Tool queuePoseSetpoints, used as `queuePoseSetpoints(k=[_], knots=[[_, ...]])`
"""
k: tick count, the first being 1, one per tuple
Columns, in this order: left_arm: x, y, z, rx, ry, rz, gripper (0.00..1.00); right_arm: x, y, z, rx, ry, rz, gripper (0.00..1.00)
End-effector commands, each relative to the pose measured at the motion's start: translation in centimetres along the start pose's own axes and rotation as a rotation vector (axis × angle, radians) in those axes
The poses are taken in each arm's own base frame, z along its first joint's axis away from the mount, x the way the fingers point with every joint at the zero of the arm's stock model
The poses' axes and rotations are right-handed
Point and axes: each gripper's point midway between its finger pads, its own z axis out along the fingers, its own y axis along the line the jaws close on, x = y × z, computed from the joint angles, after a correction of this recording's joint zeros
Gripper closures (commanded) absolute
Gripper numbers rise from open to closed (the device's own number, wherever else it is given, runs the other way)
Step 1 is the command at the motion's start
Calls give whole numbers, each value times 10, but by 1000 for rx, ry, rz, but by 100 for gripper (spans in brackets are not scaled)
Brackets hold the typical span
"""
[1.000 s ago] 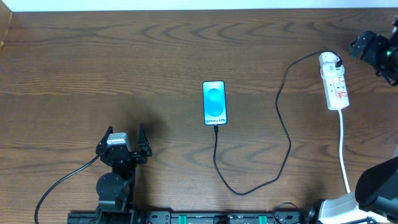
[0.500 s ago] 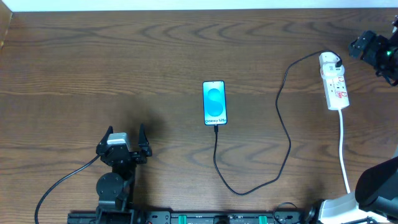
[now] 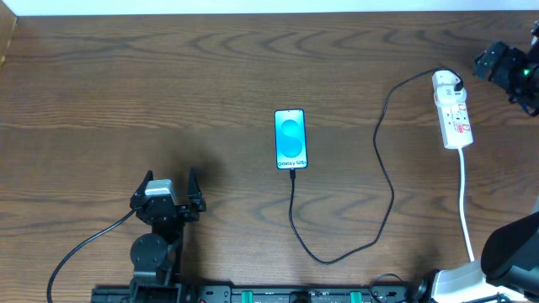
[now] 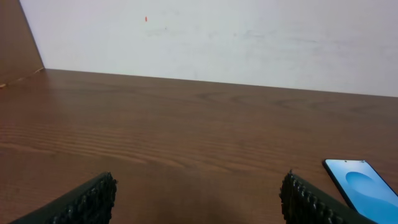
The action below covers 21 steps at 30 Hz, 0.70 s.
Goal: Plug charger to phone and switch on socket
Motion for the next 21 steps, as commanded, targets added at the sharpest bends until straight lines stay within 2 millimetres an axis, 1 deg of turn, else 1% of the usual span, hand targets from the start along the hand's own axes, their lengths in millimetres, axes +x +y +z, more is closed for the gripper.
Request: queuePoseSetpoints(k=[1, 4, 6, 9, 12, 17, 20, 21], knots=[[18, 2, 1, -7, 51, 11, 16, 2, 1, 2, 9, 6, 3, 1], [18, 2, 1, -7, 51, 11, 16, 4, -3, 3, 26, 2, 2, 1], [18, 2, 1, -7, 51, 11, 16, 3, -2, 5, 21, -14, -4, 1], [18, 2, 1, -7, 51, 11, 16, 2, 4, 6, 0, -78, -28, 1], [18, 2, 1, -7, 51, 11, 16, 7, 6, 5, -25, -165, -53, 1], [18, 2, 1, -7, 51, 11, 16, 23, 6, 3, -75, -335, -96, 1], [18, 2, 1, -7, 51, 11, 16, 42, 3, -1, -100, -442, -121, 1], [18, 2, 1, -7, 51, 11, 16, 51, 2, -4, -110, -485, -130, 1]])
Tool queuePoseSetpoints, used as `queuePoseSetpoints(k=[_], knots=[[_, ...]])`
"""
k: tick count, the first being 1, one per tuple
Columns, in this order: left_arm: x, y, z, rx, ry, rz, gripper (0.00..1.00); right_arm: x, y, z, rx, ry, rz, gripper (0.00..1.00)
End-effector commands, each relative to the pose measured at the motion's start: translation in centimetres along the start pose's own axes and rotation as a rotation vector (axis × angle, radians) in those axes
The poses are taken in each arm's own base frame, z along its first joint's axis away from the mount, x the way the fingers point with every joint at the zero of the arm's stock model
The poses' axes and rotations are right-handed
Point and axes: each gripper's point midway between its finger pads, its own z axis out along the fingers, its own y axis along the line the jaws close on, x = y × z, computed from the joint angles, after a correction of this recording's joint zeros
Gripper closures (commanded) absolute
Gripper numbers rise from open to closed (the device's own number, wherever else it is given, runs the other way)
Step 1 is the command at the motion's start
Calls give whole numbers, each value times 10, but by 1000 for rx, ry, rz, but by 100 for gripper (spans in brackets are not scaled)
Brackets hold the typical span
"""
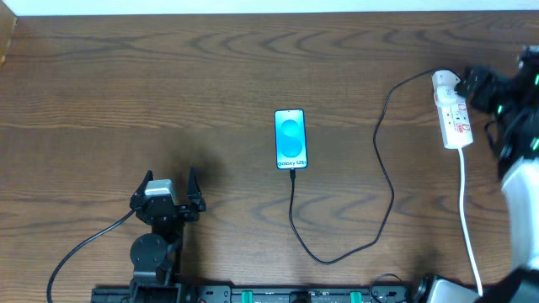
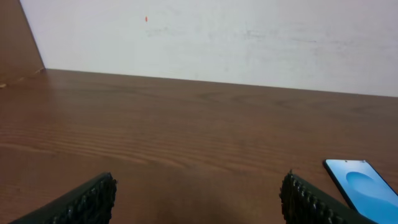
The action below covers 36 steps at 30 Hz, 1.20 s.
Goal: Plug charger to phone and switch on socket
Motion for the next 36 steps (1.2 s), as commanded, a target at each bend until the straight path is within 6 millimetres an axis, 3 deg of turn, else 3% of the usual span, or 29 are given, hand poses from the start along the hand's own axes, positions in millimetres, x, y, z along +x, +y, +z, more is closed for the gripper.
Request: queuePoseSetpoints(k=[1, 8, 13, 16, 36], knots=[[18, 2, 1, -7, 51, 11, 16, 30, 0, -17, -20, -57, -12, 1], [18, 2, 1, -7, 51, 11, 16, 85, -4, -54, -57, -227, -49, 1], [18, 2, 1, -7, 51, 11, 16, 131, -12, -66, -55, -235, -51, 1], [18, 2, 1, -7, 51, 11, 16, 149, -16, -71, -45, -246, -51, 1], [18, 2, 1, -7, 51, 11, 16, 161, -12, -76, 20, -219, -70, 1]])
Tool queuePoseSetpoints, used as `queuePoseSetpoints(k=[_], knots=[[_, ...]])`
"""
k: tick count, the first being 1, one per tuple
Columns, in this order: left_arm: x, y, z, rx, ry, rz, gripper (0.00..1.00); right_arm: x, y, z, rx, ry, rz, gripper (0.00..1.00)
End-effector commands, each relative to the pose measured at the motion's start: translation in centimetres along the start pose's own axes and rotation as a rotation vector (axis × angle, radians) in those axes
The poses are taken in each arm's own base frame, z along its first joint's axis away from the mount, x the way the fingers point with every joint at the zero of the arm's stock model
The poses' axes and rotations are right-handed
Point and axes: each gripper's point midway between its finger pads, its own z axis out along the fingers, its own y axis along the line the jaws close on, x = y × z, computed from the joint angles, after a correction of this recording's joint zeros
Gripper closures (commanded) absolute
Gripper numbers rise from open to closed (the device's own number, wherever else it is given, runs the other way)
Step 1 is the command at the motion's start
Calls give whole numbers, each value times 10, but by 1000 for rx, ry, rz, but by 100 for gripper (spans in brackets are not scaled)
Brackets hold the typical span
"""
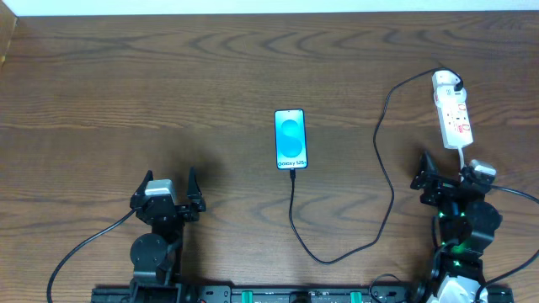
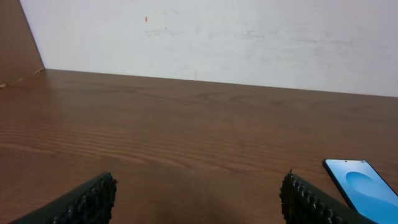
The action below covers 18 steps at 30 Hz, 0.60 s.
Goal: Plug charger to phone and switch on socket
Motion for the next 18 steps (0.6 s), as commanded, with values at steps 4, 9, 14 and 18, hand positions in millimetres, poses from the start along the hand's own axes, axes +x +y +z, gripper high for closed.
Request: queuePoseSetpoints(k=[4, 9, 14, 18], knots=[[18, 2, 1, -7, 51, 11, 16, -13, 6, -6, 80, -71, -53, 1], [18, 2, 1, -7, 51, 11, 16, -17, 21, -13, 60, -92, -154, 1], [18, 2, 1, -7, 51, 11, 16, -13, 24, -21, 47, -77, -194, 1], [18, 2, 1, -7, 51, 11, 16, -7, 22, -27, 49, -56, -197, 1]])
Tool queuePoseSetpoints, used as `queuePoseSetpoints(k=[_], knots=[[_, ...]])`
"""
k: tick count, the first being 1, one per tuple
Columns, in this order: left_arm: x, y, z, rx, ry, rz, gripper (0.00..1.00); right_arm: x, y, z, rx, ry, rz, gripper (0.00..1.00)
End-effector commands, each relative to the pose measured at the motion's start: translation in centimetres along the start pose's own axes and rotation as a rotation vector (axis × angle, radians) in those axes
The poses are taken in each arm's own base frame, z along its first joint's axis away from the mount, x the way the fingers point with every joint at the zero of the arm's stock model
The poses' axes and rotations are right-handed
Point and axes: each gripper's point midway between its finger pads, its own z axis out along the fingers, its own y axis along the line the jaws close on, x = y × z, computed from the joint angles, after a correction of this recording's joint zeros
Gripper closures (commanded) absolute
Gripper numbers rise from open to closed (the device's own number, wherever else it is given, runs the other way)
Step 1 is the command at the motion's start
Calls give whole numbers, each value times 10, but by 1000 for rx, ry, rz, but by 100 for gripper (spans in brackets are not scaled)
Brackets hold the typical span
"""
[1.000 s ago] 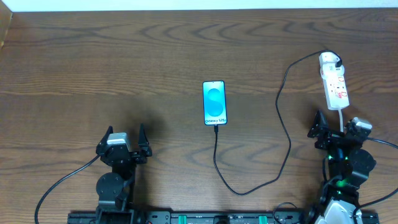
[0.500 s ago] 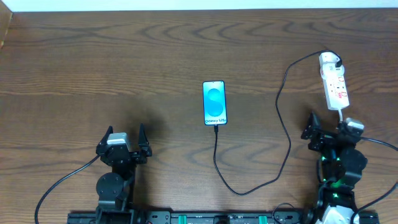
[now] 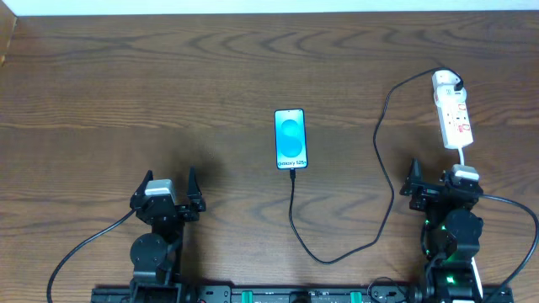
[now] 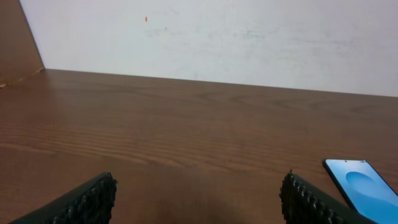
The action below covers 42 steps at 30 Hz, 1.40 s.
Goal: Plug charger to phone and switch on socket
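The phone (image 3: 290, 139) lies face up mid-table with its screen lit blue; its corner also shows at the right edge of the left wrist view (image 4: 364, 186). A black charger cable (image 3: 292, 202) is plugged into the phone's near end. It loops right and up to a black plug in the white power strip (image 3: 455, 114) at the far right. My left gripper (image 3: 169, 182) (image 4: 199, 208) stands open and empty near the front left. My right gripper (image 3: 444, 178) stands open at the front right, below the strip and touching nothing.
The strip's white cord (image 3: 462, 156) runs down toward the front edge, passing by my right gripper. The black cable's loop (image 3: 337, 257) lies between the two arms near the front. A white wall (image 4: 217, 37) rises behind the table's far edge.
My right arm has shifted a little left and nearer the front edge, still open. The left arm, phone, cable and strip have not moved.
The cable sat in the lit phone at every moment. My right gripper was first at the far right edge beside the strip's plug end, then blurred right next to the strip. After that it stood open at the front right, away from the strip, where it remains.
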Motion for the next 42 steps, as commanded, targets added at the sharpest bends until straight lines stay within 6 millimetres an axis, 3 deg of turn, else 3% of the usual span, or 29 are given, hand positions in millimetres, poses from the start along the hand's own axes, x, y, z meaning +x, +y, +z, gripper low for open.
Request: queuePoseSetpoints(k=[1, 7, 17, 42], knots=[[18, 2, 1, -7, 50, 11, 16, -2, -2, -6, 13, -12, -24, 1], [18, 2, 1, -7, 50, 11, 16, -2, -4, -19, 9, -28, -26, 1], [18, 2, 1, -7, 50, 11, 16, -35, -1, -32, -3, -181, -78, 1], [18, 2, 1, -7, 50, 11, 16, -34, 5, -32, -27, -177, -99, 1]])
